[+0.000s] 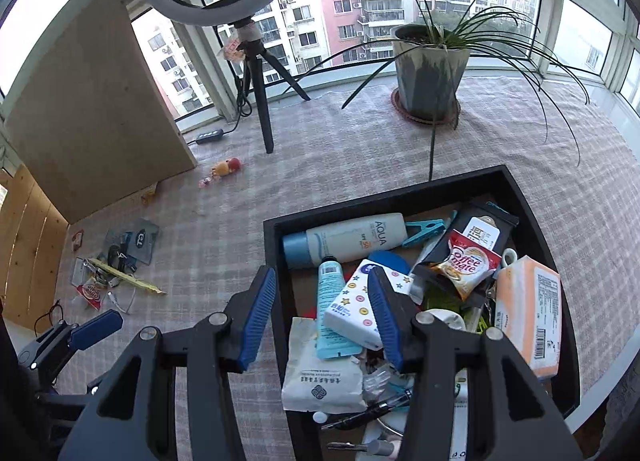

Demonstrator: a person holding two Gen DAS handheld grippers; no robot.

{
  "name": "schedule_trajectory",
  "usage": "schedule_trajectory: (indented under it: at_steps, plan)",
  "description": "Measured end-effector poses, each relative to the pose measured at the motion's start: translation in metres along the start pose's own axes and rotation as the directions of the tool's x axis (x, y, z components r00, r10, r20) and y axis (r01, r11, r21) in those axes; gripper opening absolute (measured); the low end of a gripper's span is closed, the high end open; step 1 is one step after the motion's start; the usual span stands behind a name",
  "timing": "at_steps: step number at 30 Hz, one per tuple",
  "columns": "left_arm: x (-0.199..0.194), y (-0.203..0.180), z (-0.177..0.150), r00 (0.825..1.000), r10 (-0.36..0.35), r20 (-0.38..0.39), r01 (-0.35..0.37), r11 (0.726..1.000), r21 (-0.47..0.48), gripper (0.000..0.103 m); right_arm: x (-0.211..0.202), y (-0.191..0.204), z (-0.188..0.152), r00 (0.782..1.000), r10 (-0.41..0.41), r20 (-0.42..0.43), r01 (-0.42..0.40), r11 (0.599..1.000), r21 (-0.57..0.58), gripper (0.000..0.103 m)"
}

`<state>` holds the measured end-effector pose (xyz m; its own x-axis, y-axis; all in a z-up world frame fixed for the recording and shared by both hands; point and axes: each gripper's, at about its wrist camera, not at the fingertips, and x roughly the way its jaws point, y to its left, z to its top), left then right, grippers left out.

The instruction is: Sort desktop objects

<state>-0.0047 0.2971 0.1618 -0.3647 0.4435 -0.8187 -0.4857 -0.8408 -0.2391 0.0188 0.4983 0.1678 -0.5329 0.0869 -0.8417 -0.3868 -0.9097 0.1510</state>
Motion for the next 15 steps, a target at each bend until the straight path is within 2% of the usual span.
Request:
schedule_trajectory:
  at_steps: [3,6,11,13,15]
  plan:
    - [-0.007,0.025,-0.007,0.998,0.053,0.016,-0.052,0.998,-0.032,0.068,0.004,0.023,-0.006,1.0,0.013,-0.008,-0.013,0.999,-0.031,0.047]
    - [-0.012,0.051,-0.014,0.998,0.066,0.011,-0.065,0.995,-0.08,0.068,0.008,0.045,-0.015,0.999,0.037,-0.019,-0.037,0.998,-0.047,0.047]
    - [-0.03,0.08,-0.029,0.996,0.082,0.027,-0.08,0.994,-0.069,0.071,0.011,0.083,-0.029,0.998,0.052,-0.019,-0.053,0.994,-0.099,0.047]
    - [-0.036,0.09,-0.035,0.993,0.112,0.033,-0.109,0.991,-0.077,0.089,0.011,0.098,-0.035,0.998,0.064,-0.015,-0.066,0.99,-0.123,0.048]
    - [-0.039,0.104,-0.043,0.988,0.147,0.037,-0.143,0.986,-0.091,0.098,0.013,0.113,-0.041,0.998,0.066,-0.009,-0.067,0.987,-0.148,0.048]
